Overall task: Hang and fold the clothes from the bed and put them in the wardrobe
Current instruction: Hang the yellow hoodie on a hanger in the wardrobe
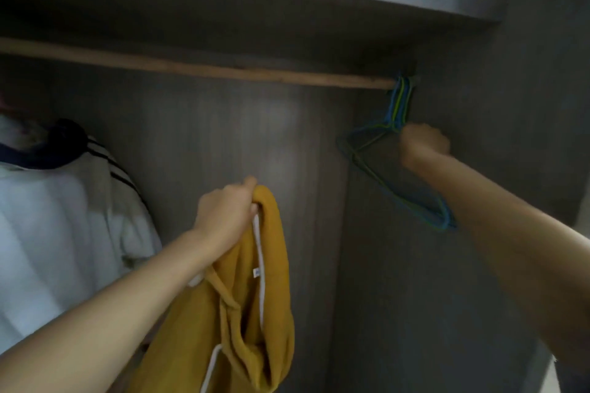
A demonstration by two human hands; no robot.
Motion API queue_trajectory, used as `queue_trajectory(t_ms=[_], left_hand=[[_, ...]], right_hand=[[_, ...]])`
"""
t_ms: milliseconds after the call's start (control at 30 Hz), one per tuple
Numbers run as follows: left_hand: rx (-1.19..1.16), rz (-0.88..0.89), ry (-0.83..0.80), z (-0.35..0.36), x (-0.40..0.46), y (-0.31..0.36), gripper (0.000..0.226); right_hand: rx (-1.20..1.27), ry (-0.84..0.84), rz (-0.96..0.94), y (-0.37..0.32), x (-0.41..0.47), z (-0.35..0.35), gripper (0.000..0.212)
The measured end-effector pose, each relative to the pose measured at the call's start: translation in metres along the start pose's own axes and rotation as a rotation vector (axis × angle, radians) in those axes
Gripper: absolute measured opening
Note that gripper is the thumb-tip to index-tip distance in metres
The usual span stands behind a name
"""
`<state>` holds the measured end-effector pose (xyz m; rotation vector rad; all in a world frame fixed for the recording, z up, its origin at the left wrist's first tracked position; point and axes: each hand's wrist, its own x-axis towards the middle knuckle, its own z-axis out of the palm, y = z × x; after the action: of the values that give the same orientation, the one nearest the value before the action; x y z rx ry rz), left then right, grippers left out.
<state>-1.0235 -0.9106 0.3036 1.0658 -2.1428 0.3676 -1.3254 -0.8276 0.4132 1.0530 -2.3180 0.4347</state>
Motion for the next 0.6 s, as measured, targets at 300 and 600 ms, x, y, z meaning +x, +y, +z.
queue_trajectory(t_ms=[300,600], left_hand=[[0.083,0.062,-0.028,0.001,0.024,-0.042,0.021],[0.259,0.13,-0.372,0.006,0.02,-0.025,0.038]], right_hand=[[0.659,0.304,-0.064,-0.011,-0.071,0.035,0.019],[1.942,-0.132,0.244,-0.035,-0.172,0.02,0.034]])
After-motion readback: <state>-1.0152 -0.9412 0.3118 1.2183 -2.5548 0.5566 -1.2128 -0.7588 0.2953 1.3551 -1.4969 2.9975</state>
